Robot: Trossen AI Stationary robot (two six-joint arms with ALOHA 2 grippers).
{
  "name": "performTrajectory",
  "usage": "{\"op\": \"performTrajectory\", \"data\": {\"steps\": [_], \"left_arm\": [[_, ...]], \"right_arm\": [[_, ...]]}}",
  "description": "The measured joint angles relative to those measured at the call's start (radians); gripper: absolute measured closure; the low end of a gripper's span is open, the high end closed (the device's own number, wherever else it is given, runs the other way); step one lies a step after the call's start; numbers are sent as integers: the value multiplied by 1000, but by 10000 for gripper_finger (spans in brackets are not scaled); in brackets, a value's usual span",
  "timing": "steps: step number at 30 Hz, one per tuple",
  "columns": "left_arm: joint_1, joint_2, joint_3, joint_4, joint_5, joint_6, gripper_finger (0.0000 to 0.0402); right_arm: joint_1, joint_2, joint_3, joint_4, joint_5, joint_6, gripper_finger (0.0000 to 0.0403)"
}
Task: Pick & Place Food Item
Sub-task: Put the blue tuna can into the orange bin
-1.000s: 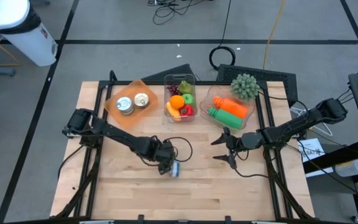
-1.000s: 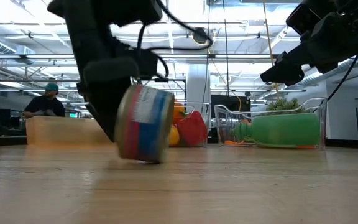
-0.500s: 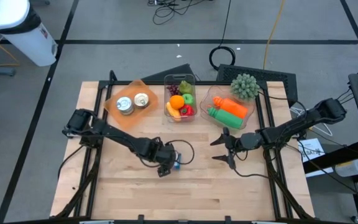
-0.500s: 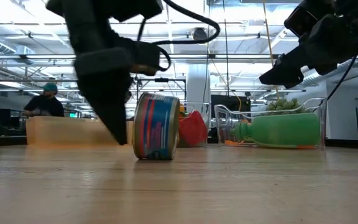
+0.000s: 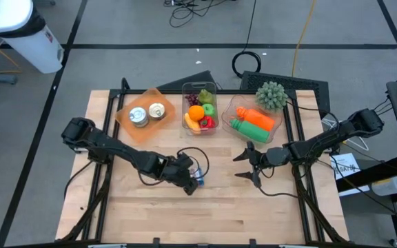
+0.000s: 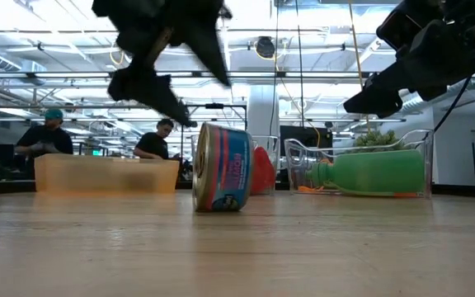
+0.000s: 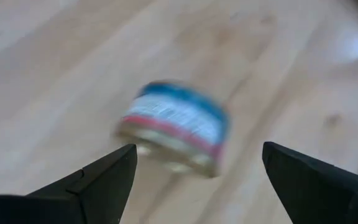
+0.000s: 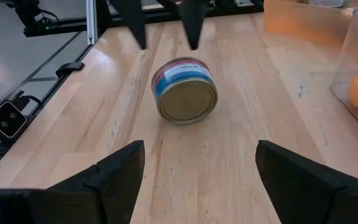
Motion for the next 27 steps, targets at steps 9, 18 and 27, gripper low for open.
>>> {"op": "performTrajectory", "data": {"steps": [9,18,27], "left_arm": [[-6,21,1,44,0,-120,41],[17,22,0,-21,77,-262,41],[8,69,0,116,96,-243,41]], "right_arm": [[0,0,0,6,0,0,109],[0,0,0,11,1,0,109],[0,-1,0,11,1,0,109]]}}
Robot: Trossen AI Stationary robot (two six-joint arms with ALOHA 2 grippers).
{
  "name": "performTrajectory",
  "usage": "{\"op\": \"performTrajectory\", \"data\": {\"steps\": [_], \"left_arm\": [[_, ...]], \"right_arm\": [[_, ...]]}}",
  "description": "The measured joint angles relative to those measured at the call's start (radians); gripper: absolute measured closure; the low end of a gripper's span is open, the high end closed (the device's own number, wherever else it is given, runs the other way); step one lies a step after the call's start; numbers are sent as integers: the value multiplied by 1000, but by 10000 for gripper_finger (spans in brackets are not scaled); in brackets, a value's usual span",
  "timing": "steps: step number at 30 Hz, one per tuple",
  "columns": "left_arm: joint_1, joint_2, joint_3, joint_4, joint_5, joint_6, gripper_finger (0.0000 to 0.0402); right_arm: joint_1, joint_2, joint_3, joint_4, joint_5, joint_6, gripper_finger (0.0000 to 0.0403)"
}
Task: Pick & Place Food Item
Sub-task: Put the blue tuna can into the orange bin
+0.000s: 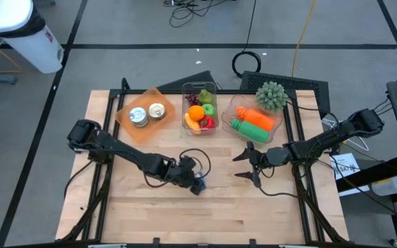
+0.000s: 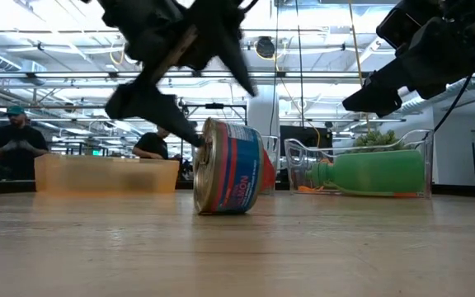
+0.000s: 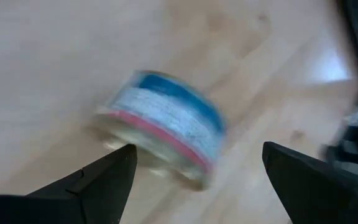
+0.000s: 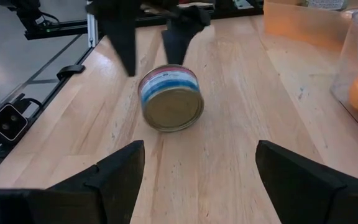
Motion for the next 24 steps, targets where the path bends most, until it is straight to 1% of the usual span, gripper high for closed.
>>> {"op": "performTrajectory", "data": {"steps": [3,5,9,14,20,24], "left_arm": [[-2,35,0,83,36,-1,41],[3,55,0,92,40,-26,41],[33,69,0,44,10,-33,41],[70,69,2,-19,-10,29,41],[87,71,1,-111,-21,123,41],[99,71,1,-188,-6,128,41]], "right_arm": [[0,0,-1,2,0,0,109],[0,0,-1,7,0,0,109],[0,0,-1,9,0,0,109],[0,0,-1,11,3,0,109],[0,0,-1,10,4,0,109],[0,0,-1,10,4,0,109]]}}
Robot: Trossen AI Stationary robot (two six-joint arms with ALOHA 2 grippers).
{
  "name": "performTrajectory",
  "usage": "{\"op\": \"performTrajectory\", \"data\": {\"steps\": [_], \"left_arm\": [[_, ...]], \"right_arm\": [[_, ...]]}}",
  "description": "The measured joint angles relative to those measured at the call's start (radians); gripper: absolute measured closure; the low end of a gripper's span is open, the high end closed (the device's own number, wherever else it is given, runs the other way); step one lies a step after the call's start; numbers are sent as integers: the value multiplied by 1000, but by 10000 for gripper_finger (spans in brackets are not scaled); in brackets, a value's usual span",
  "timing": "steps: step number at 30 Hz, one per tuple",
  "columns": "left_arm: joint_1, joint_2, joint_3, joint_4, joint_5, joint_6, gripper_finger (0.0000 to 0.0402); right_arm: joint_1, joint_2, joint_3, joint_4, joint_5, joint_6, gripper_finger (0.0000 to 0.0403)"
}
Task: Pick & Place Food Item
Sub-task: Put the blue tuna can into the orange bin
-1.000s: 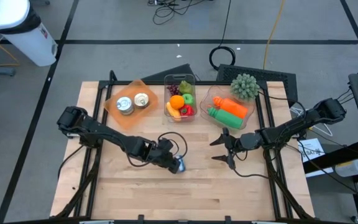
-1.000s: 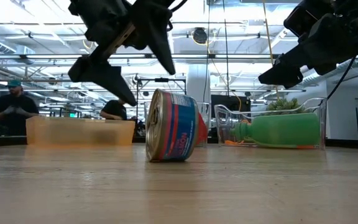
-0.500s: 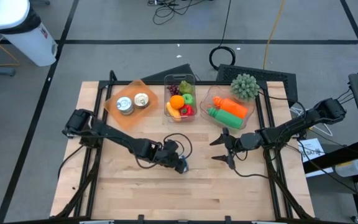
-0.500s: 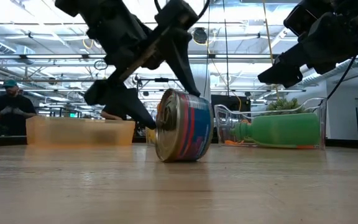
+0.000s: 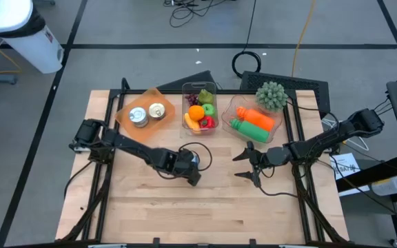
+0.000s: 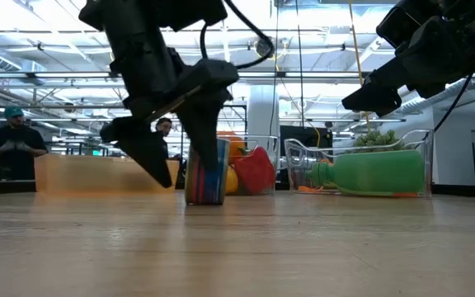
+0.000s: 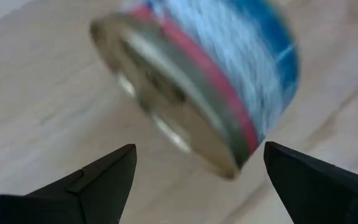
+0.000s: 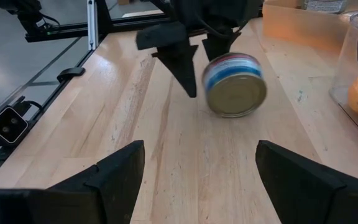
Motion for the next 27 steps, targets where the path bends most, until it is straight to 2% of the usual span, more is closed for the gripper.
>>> {"op": "performTrajectory", "data": {"steps": [3,6,12,18,21,27], "left_arm": [[1,0,0,-46,0,-9,41],[-2,0,-1,-80,-53,-61,41],[-41,6,0,-27,-321,-163,41],[-55,9,0,31,-567,-113,41],[-43,9,-1,73,-617,-73,41],[-1,38,-1,166,-616,-7,41]], "right_arm": [[0,0,0,0,0,0,109],[0,0,0,0,0,0,109],[0,0,0,0,0,0,109],[0,0,0,-1,0,-3,109],[0,0,0,-2,6,-3,109],[0,0,0,-3,30,-8,109]]}}
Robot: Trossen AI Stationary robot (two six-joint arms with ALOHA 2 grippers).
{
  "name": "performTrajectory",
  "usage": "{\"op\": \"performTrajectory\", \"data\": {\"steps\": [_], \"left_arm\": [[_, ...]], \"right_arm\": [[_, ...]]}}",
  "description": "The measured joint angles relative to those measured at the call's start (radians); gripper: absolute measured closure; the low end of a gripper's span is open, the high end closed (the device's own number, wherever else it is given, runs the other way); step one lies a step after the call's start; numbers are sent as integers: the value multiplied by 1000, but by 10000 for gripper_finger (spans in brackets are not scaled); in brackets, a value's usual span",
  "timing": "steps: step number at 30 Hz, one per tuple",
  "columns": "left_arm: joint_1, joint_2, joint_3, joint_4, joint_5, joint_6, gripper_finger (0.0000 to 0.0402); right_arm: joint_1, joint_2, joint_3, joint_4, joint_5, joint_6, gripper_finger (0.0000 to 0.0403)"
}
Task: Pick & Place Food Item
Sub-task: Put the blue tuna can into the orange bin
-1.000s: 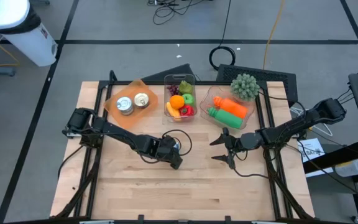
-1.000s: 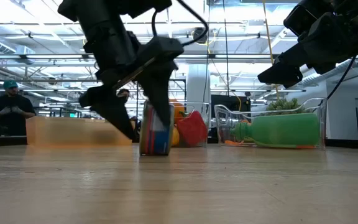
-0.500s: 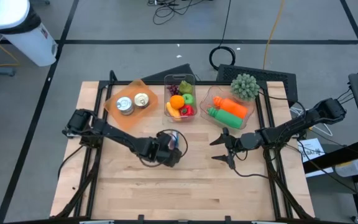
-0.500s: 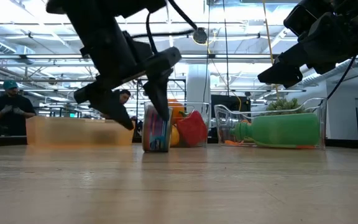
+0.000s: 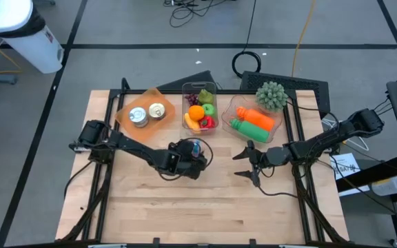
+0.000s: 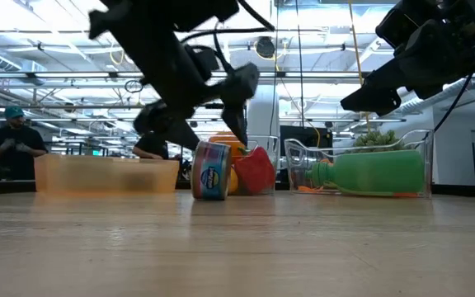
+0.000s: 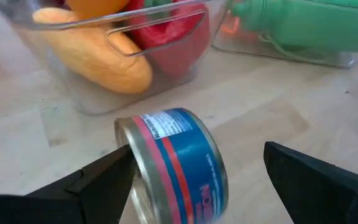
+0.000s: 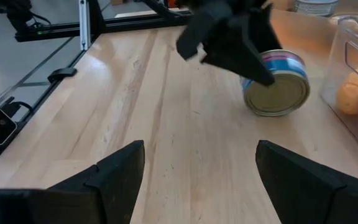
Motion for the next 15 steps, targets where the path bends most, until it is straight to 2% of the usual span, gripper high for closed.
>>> {"op": "performTrajectory", "data": {"steps": [6,11,15], "left_arm": [[42,47,0,2,57,47,41],[66,38,0,-26,62,66,42],[74,32,0,-21,62,96,75]], "right_arm": [[0,0,0,0,-2,0,109],[0,0,1,-1,-3,0,109],[0,0,1,-4,-3,0,109]]}}
